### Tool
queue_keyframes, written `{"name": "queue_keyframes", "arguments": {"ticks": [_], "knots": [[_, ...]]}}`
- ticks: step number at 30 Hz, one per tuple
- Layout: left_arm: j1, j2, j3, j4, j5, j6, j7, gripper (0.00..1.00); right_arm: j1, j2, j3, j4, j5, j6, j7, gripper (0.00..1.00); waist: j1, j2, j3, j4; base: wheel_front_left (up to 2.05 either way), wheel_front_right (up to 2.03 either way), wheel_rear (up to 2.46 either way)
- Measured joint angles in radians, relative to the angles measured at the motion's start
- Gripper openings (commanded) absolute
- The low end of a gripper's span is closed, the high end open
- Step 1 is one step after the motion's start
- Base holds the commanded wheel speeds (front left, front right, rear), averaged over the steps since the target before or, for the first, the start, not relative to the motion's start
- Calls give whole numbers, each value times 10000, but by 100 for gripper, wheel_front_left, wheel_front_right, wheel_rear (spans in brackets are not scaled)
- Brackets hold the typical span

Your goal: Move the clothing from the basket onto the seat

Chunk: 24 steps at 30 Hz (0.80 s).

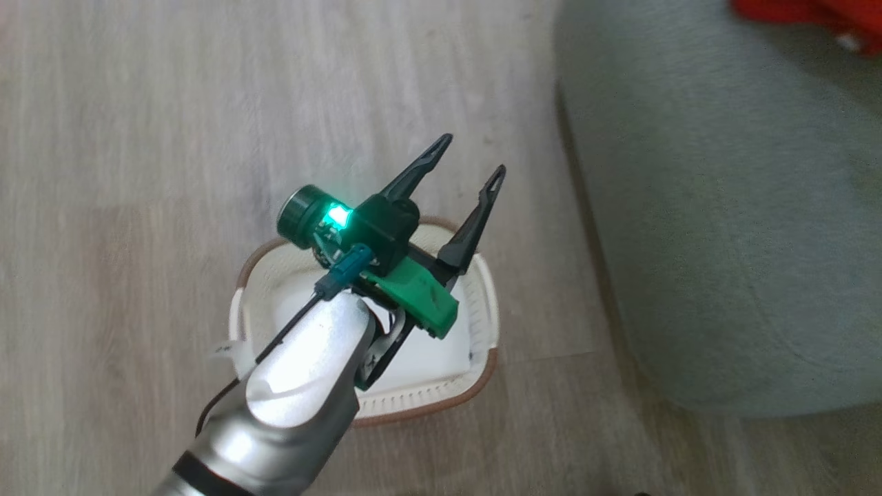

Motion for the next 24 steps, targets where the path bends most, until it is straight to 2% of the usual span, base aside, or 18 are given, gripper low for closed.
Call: {"name": "queue_keyframes", "arguments": {"ticks": [6,11,16,19,23,24], "knots": [[-305,81,-138,-324,203,8,46,100,-58,82,-2096,765,-1662,0,-261,0,0,0,805,801,0,0,0],[-409,307,-155,-550,297,102,148,100,331,1049,-3509,909,-2815,0,-324,0,1,0,1500,1165,0,0,0],[-410,466,-163,-708,360,119,234,100,1425,2243,-4311,1037,-3595,0,-324,0,2,0,2006,1300,0,0,0],[-410,593,-159,-773,360,192,316,100,1829,2650,-4675,1223,-3927,0,-324,0,2,0,2108,1236,0,0,0],[-409,650,-157,-855,360,251,320,100,1974,2878,-4888,1266,-4157,0,-324,0,1,0,2073,1085,0,0,0],[-409,654,-157,-878,355,278,320,100,1988,2930,-4880,1221,-4184,0,-324,19,1,0,2043,1045,0,0,0]]}}
